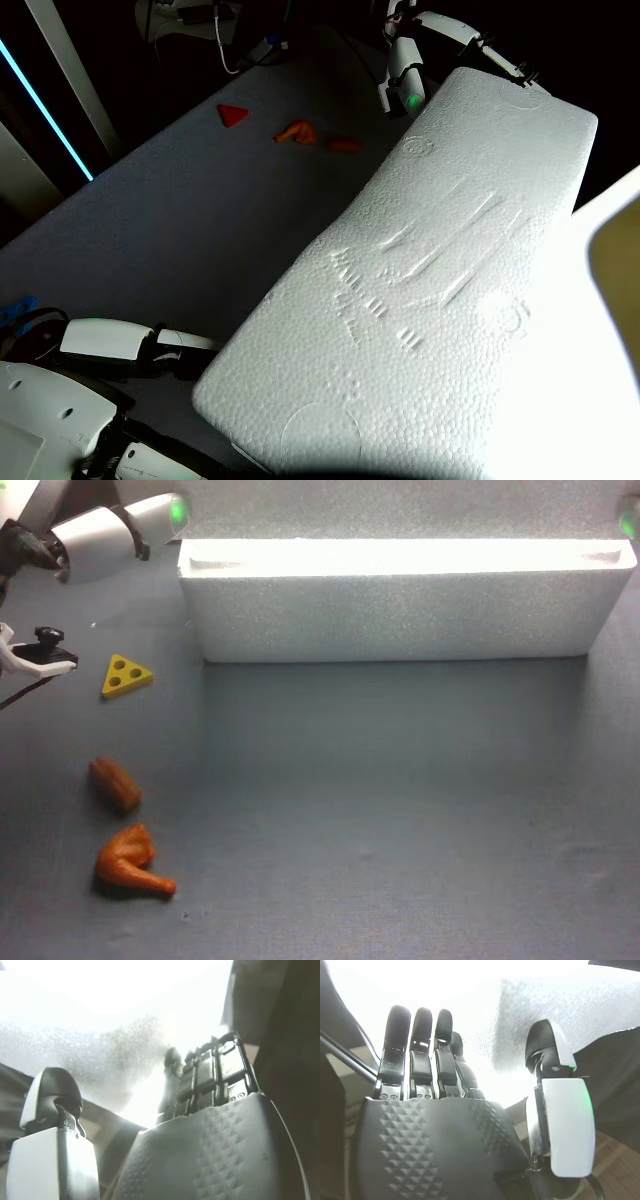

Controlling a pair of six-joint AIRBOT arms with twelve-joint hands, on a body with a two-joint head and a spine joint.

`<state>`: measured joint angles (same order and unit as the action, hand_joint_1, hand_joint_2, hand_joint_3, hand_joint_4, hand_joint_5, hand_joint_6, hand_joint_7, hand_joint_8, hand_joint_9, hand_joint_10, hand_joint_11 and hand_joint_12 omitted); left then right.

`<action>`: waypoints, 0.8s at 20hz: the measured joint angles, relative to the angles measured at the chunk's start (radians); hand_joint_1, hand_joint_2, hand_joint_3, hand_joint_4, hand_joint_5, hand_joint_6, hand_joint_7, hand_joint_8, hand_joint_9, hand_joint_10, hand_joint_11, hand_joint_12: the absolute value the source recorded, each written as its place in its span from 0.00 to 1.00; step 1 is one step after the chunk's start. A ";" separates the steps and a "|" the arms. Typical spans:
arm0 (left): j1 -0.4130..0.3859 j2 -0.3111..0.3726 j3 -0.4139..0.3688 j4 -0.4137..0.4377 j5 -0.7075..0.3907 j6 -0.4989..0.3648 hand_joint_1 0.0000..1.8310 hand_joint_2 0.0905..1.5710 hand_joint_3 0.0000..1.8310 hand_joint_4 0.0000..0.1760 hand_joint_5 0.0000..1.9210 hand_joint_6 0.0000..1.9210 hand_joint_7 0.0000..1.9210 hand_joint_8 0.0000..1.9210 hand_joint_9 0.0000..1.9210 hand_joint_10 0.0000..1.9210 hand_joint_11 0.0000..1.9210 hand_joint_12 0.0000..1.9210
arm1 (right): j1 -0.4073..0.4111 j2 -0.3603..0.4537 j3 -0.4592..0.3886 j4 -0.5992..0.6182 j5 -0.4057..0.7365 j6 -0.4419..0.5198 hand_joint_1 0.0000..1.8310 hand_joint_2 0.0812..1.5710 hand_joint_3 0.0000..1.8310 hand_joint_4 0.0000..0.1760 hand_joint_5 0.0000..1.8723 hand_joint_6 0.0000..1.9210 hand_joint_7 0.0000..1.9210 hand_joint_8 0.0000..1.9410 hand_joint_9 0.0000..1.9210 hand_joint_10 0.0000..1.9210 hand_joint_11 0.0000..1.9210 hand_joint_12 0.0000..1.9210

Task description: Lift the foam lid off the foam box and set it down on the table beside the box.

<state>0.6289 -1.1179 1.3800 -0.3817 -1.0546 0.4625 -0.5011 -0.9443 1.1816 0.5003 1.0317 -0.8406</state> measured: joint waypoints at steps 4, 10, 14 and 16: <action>0.029 0.029 -0.043 0.003 -0.043 0.004 0.24 0.65 0.00 0.00 0.15 0.00 0.00 0.00 0.00 0.00 0.00 0.00 | -0.010 0.030 -0.038 -0.023 0.031 -0.005 0.30 0.79 0.00 0.00 0.04 0.35 0.17 0.22 0.04 0.58 0.00 0.91; 0.094 0.085 -0.115 0.025 -0.103 0.013 0.21 0.66 0.00 0.00 0.16 0.00 0.03 0.00 0.00 0.00 0.00 0.19 | -0.077 0.102 -0.123 -0.069 0.091 -0.013 0.31 0.77 0.00 0.00 0.04 0.07 0.11 0.03 0.05 0.17 0.00 0.42; 0.129 0.130 -0.162 0.036 -0.146 0.032 0.26 0.70 0.01 0.00 0.16 0.00 0.03 0.00 0.00 0.00 0.00 0.26 | -0.109 0.143 -0.168 -0.106 0.117 -0.021 0.34 0.78 0.00 0.00 0.12 0.06 0.13 0.00 0.06 0.20 0.00 0.56; 0.145 0.143 -0.180 0.034 -0.167 0.034 0.25 0.71 0.00 0.00 0.16 0.00 0.02 0.00 0.00 0.00 0.00 0.23 | -0.129 0.155 -0.186 -0.112 0.129 -0.024 0.31 0.77 0.00 0.00 0.14 0.04 0.13 0.00 0.06 0.16 0.00 0.52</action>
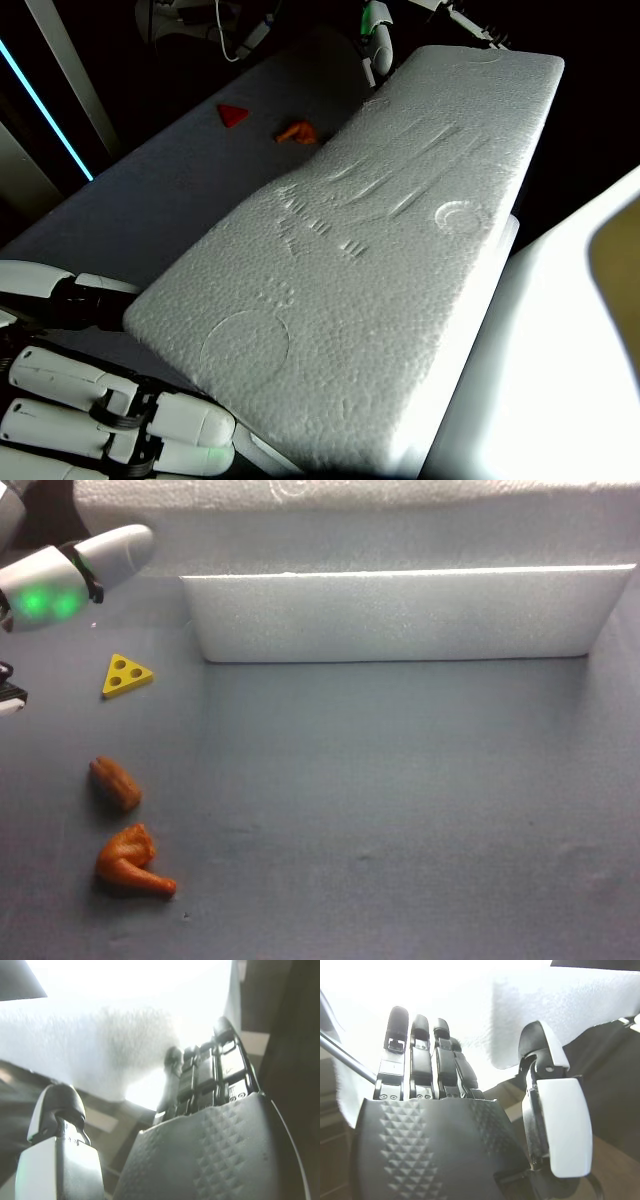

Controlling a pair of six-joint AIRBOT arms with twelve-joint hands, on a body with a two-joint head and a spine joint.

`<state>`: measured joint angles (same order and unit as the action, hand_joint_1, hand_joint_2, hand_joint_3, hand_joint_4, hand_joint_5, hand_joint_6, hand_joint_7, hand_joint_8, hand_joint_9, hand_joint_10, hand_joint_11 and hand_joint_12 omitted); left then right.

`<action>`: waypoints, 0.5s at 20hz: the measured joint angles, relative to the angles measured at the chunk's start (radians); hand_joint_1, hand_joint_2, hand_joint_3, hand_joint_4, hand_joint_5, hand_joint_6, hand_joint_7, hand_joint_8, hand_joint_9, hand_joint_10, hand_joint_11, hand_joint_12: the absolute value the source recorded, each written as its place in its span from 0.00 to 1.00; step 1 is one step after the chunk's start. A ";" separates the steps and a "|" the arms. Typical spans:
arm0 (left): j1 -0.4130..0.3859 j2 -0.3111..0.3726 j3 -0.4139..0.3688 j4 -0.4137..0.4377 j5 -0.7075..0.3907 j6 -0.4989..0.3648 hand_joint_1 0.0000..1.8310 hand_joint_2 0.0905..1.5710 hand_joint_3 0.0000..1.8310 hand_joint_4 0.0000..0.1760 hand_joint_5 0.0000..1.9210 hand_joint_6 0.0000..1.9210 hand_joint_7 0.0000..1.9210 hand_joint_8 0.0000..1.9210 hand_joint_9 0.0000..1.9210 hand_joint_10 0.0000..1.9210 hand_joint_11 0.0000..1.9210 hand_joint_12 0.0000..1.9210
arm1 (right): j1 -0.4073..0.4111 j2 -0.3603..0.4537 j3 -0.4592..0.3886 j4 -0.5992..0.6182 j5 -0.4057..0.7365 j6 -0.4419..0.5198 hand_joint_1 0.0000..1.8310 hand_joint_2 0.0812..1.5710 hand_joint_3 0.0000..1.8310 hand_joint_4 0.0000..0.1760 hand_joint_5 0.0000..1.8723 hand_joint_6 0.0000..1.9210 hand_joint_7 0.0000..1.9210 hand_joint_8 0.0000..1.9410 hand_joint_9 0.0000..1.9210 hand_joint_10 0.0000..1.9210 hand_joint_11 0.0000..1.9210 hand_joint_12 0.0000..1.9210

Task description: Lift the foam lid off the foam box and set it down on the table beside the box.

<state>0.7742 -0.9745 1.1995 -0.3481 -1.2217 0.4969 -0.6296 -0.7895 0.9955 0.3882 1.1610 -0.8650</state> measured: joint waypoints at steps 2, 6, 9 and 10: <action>0.016 0.020 -0.024 0.000 -0.017 0.005 0.24 0.70 0.00 0.00 0.17 0.00 0.02 0.00 0.00 0.00 0.00 0.14 | -0.016 0.015 -0.021 -0.007 0.002 -0.003 0.29 0.75 0.00 0.00 0.16 0.01 0.14 0.01 0.11 0.10 0.00 0.60; 0.052 0.050 -0.068 0.012 -0.051 0.008 0.25 0.71 0.00 0.00 0.17 0.00 0.02 0.00 0.00 0.00 0.00 0.13 | -0.051 0.046 -0.057 -0.019 0.016 -0.005 0.29 0.75 0.00 0.00 0.18 0.02 0.18 0.01 0.15 0.12 0.00 0.77; 0.079 0.063 -0.092 0.011 -0.063 0.011 0.22 0.70 0.00 0.00 0.15 0.00 0.00 0.00 0.00 0.00 0.00 0.02 | -0.066 0.069 -0.084 -0.029 0.019 -0.007 0.28 0.73 0.00 0.00 0.18 0.02 0.14 0.00 0.08 0.12 0.00 0.72; 0.090 0.071 -0.104 0.014 -0.064 0.011 0.21 0.69 0.00 0.00 0.15 0.00 0.00 0.00 0.00 0.00 0.00 0.01 | -0.074 0.080 -0.091 -0.043 0.024 -0.008 0.29 0.72 0.00 0.00 0.18 0.02 0.13 0.00 0.06 0.13 0.00 0.71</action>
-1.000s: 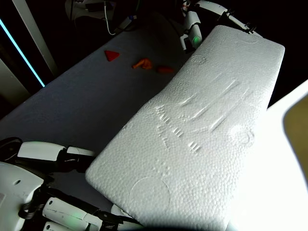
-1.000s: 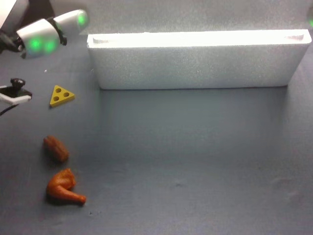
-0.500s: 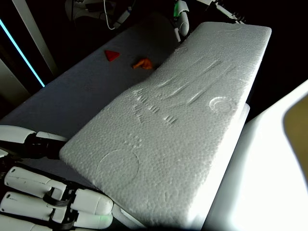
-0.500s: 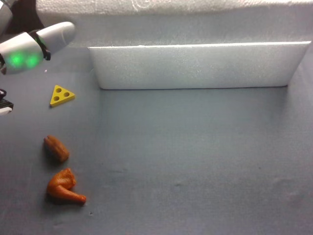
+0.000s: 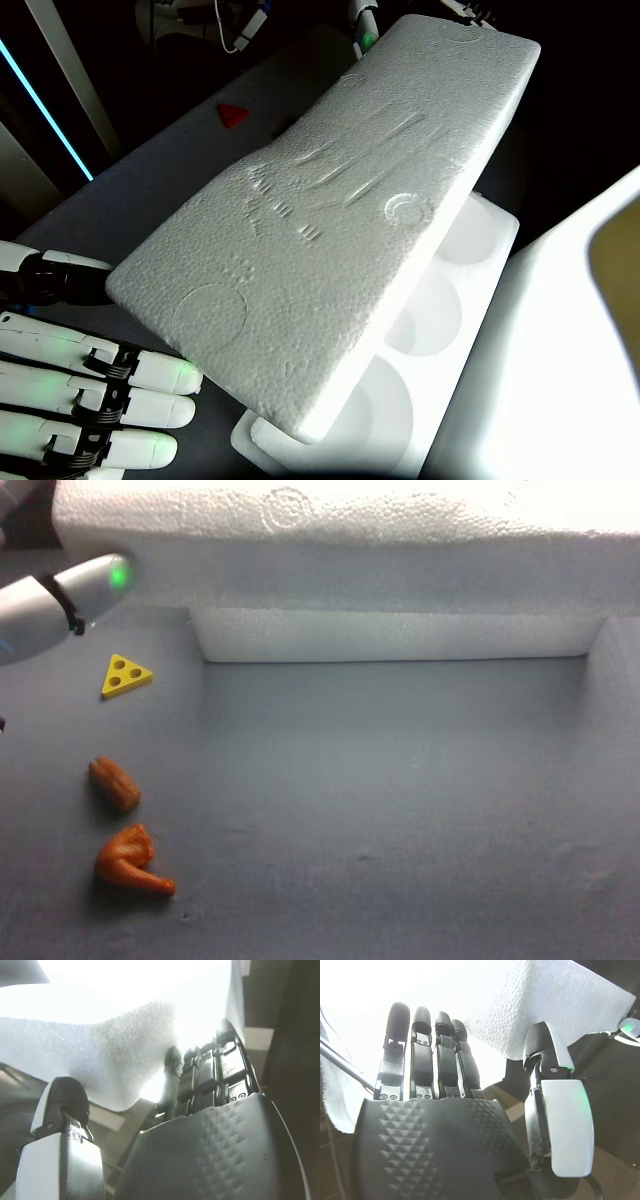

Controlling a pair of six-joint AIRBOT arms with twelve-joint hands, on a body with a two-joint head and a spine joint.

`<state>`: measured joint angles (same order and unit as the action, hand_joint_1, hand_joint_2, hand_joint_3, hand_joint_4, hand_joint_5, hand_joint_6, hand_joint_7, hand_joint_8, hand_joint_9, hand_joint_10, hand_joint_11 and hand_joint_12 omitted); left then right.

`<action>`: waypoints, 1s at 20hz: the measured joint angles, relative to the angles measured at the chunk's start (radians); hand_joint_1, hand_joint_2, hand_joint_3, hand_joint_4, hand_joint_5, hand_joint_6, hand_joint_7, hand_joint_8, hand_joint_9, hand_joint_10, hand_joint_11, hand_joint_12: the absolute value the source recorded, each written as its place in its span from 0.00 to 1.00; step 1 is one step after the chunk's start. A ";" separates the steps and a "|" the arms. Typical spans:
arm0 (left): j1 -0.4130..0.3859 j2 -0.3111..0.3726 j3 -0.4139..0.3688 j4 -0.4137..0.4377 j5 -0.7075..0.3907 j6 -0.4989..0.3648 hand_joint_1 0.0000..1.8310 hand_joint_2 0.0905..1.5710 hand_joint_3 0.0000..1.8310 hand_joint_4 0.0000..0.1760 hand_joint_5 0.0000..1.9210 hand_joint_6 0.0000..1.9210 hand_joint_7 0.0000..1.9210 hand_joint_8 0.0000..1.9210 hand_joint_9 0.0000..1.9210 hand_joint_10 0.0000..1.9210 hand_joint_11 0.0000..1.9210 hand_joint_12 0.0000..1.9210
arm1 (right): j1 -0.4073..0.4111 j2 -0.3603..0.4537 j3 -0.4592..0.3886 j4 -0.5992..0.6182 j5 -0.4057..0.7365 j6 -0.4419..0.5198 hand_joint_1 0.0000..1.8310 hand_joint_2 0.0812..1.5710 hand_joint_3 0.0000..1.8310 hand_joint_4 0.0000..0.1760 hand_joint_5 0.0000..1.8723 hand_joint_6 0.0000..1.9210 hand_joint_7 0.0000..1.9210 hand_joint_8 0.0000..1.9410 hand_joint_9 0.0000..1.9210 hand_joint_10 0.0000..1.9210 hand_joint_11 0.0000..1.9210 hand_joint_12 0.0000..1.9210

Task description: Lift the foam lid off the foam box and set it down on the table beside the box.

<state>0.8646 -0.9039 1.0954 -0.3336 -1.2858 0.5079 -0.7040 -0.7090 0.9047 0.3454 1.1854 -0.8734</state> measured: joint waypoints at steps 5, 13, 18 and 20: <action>0.060 0.042 -0.056 0.005 -0.012 0.007 0.22 0.68 0.00 0.00 0.15 0.00 0.00 0.00 0.00 0.00 0.01 0.02 | -0.040 0.039 -0.047 -0.019 0.008 -0.002 0.27 0.72 0.00 0.00 0.17 0.01 0.11 0.00 0.00 0.27 0.00 0.78; 0.139 0.078 -0.113 0.024 -0.016 0.006 0.20 0.70 0.00 0.00 0.13 0.00 0.00 0.00 0.00 0.00 0.00 0.00 | -0.148 0.078 -0.097 -0.053 -0.009 0.033 0.23 0.76 0.00 0.00 0.15 0.01 0.09 0.00 0.02 0.11 0.00 0.41; 0.200 0.077 -0.142 0.039 -0.006 -0.012 0.16 0.71 0.01 0.00 0.12 0.00 0.00 0.00 0.00 0.00 0.00 0.00 | -0.177 0.091 -0.108 -0.044 -0.004 0.043 0.21 0.77 0.00 0.00 0.14 0.00 0.06 0.00 0.03 0.05 0.00 0.30; 0.216 0.073 -0.146 0.035 -0.010 -0.017 0.16 0.73 0.01 0.00 0.12 0.00 0.00 0.00 0.00 0.00 0.00 0.00 | -0.196 0.090 -0.116 -0.040 -0.001 0.049 0.22 0.77 0.00 0.00 0.14 0.00 0.06 0.00 0.03 0.05 0.00 0.32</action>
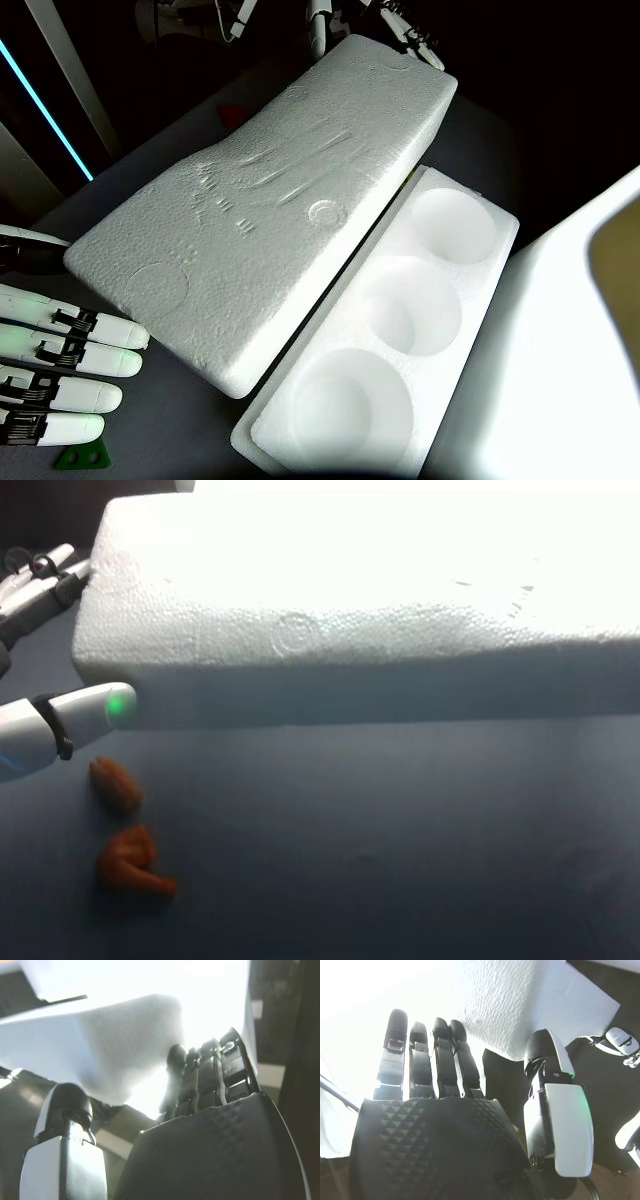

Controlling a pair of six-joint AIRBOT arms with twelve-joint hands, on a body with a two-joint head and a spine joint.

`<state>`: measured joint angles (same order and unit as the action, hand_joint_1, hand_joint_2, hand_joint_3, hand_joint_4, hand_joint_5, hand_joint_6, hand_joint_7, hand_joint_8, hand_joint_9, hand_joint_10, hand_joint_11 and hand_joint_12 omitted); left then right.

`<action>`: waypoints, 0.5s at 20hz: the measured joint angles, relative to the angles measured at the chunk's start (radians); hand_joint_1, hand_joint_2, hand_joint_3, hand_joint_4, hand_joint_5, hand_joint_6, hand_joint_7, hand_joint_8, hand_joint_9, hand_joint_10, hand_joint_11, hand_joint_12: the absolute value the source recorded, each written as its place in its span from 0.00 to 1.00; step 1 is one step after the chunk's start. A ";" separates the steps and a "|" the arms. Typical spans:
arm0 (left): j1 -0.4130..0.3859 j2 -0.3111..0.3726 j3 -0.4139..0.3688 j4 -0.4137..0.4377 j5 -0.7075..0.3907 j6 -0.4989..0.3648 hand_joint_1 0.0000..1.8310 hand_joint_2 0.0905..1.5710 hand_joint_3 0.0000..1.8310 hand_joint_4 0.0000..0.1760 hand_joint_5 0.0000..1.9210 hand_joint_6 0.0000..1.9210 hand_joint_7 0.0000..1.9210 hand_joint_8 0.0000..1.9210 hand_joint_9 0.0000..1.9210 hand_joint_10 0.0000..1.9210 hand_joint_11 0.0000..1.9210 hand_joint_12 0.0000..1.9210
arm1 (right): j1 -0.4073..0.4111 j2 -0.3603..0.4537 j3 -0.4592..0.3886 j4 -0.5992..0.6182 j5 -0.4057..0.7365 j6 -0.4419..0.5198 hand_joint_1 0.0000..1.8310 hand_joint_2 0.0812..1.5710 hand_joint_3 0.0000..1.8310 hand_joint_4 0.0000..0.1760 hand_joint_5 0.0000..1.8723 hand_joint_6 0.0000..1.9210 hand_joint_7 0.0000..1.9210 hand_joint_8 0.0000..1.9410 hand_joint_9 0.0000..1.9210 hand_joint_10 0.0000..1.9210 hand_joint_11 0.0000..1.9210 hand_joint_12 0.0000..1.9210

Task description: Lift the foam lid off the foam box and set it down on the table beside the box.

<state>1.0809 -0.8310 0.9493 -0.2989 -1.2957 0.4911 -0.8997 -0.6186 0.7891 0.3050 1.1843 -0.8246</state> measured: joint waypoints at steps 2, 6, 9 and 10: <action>0.019 -0.008 -0.001 -0.003 -0.003 -0.012 0.15 0.72 0.00 0.00 0.12 0.00 0.00 0.00 0.00 0.00 0.00 0.00 | -0.023 0.000 -0.002 -0.005 -0.002 0.007 0.22 0.78 0.00 0.00 0.14 0.00 0.05 0.00 0.02 0.04 0.00 0.37; 0.053 -0.027 -0.005 0.009 -0.002 -0.037 0.15 0.73 0.00 0.00 0.12 0.00 0.00 0.00 0.00 0.00 0.00 0.00 | -0.055 0.000 -0.010 0.012 -0.002 0.015 0.22 0.80 0.00 0.00 0.13 0.00 0.04 0.00 0.03 0.03 0.00 0.25; 0.056 -0.045 -0.005 0.019 0.010 -0.048 0.13 0.73 0.00 0.00 0.11 0.00 0.00 0.00 0.00 0.00 0.00 0.00 | -0.085 -0.001 -0.010 0.024 0.002 0.019 0.21 0.80 0.00 0.00 0.13 0.00 0.03 0.00 0.03 0.02 0.00 0.31; 0.056 -0.057 0.000 0.026 0.019 -0.056 0.13 0.73 0.00 0.00 0.11 0.00 0.00 0.00 0.00 0.00 0.00 0.00 | -0.098 -0.001 -0.010 0.035 0.004 0.021 0.21 0.80 0.00 0.00 0.13 0.00 0.03 0.00 0.03 0.02 0.00 0.31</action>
<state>1.1374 -0.8879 0.9497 -0.2726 -1.2766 0.4355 -0.9981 -0.6193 0.7792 0.3397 1.1885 -0.8036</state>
